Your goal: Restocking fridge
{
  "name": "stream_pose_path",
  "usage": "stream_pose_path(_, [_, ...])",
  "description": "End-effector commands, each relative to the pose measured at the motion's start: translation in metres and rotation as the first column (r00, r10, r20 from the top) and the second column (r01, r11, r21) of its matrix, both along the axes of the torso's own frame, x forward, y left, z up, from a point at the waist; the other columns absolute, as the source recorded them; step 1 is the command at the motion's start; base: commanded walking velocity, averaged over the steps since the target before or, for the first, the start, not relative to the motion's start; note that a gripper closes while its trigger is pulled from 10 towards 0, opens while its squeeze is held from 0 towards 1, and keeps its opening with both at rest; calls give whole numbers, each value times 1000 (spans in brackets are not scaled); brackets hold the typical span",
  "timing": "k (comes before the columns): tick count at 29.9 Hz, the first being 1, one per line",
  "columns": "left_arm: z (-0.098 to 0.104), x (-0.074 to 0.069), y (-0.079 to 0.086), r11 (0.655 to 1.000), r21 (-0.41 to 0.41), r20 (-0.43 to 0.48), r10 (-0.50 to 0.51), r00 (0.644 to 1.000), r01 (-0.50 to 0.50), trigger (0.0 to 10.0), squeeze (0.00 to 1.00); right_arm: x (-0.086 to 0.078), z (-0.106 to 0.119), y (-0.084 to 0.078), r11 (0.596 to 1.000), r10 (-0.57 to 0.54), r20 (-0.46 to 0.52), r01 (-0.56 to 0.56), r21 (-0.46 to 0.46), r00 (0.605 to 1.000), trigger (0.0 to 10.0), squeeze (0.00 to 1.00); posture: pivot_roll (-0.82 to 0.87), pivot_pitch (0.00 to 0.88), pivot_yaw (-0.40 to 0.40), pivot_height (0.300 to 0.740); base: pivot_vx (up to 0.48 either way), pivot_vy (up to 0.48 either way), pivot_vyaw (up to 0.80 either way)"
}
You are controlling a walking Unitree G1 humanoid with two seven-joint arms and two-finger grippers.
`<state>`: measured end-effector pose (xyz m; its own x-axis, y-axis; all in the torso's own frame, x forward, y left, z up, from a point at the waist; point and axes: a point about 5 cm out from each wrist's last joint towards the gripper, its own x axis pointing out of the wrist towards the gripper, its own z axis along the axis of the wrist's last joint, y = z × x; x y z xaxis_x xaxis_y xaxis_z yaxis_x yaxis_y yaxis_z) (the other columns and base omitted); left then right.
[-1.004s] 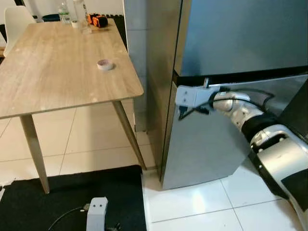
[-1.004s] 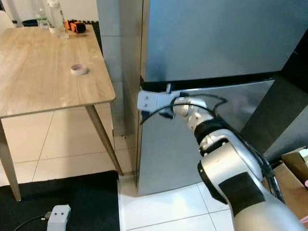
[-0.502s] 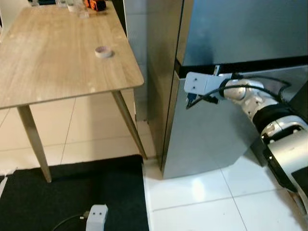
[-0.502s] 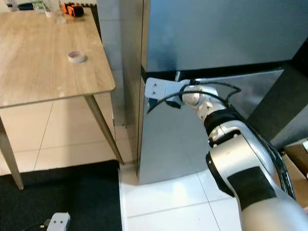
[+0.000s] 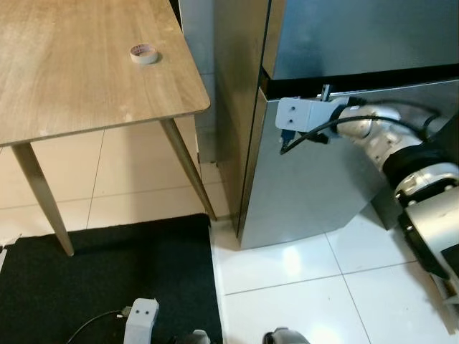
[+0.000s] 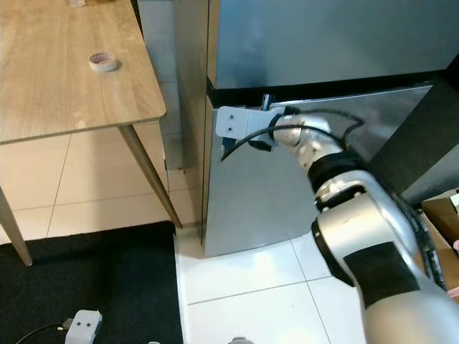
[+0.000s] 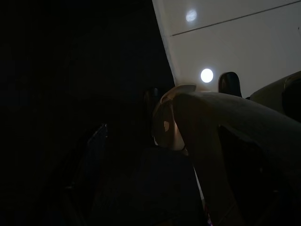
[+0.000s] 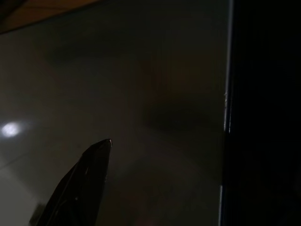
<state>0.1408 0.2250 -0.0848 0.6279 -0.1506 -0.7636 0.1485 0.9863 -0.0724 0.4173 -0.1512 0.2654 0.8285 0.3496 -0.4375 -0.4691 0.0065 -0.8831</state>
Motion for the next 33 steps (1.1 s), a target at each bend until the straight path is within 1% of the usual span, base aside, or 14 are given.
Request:
stream_pose_path(1, [-3,-12,6,1000,17,-47,-26,999,27,10000,0,-12,-47,-10,990,4,-290,-44,-131,957,10000,0,45,233,-80,740,0,0,0])
stream_pose_path(5, [-4,-13,4,999,20,-53,-36,998,37,10000,0,-18,-43,-22,983,-10,-425,-70,-172,905,10000,0,38,223,-80,740,0,0,0])
stream_pose_path(6, [-4,-13,4,999,20,-53,-36,998,37,10000,0,-18,-43,-22,983,-10,-425,-70,-172,905,10000,0,38,223,-80,740,0,0,0])
stream_pose_path(12, [-6,-13,-2,999,11,-55,-45,997,45,10000,0,-27,-35,-40,975,-33,-572,-100,-199,820,10000,0,29,206,-78,740,0,0,0])
stream_pose_path(14, [-6,-13,-2,999,11,-57,-47,997,48,10000,0,-29,-33,-42,974,-33,-593,-106,-198,804,10000,0,28,204,-79,740,0,0,0])
stream_pose_path(18, [-7,-13,-5,999,10,-65,-52,997,53,10000,0,-36,-24,-48,981,11,-687,-140,-133,726,10000,0,21,190,-76,740,0,0,0])
stream_pose_path(23, [-6,-10,-6,998,13,-68,-54,996,55,10000,0,-39,-17,-55,982,15,-706,-142,-122,708,10000,0,19,169,-74,740,0,0,0])
stream_pose_path(26, [-6,-8,-7,999,14,-68,-52,996,53,10000,0,-41,-8,-55,985,73,-721,-161,-54,689,10000,0,25,154,-78,740,0,0,0])
stream_pose_path(27, [-6,-5,-8,999,13,-67,-48,997,49,10000,0,-43,5,-50,980,169,-718,-193,48,675,10000,0,27,140,-79,740,0,0,0])
stream_pose_path(28, [-6,-5,-8,999,13,-67,-48,997,49,10000,0,-43,5,-50,980,169,-718,-193,48,675,10000,0,27,140,-79,740,0,0,0])
stream_pose_path(30, [-6,-4,-9,999,12,-66,-45,997,46,10000,0,-45,24,-42,955,295,-666,-234,183,685,10000,0,19,124,-77,740,0,0,0])
stream_pose_path(31, [-6,-4,-9,999,12,-66,-45,997,46,10000,0,-45,24,-42,955,295,-666,-234,183,685,10000,0,19,124,-77,740,0,0,0])
stream_pose_path(32, [-6,-4,-9,999,11,-69,-43,997,44,10000,0,-51,41,-37,918,397,-608,-278,284,688,10000,0,16,117,-76,740,0,0,0])
stream_pose_path(33, [-6,-4,-9,999,11,-69,-43,997,44,10000,0,-51,41,-37,918,397,-608,-278,284,688,10000,0,16,117,-76,740,0,0,0])
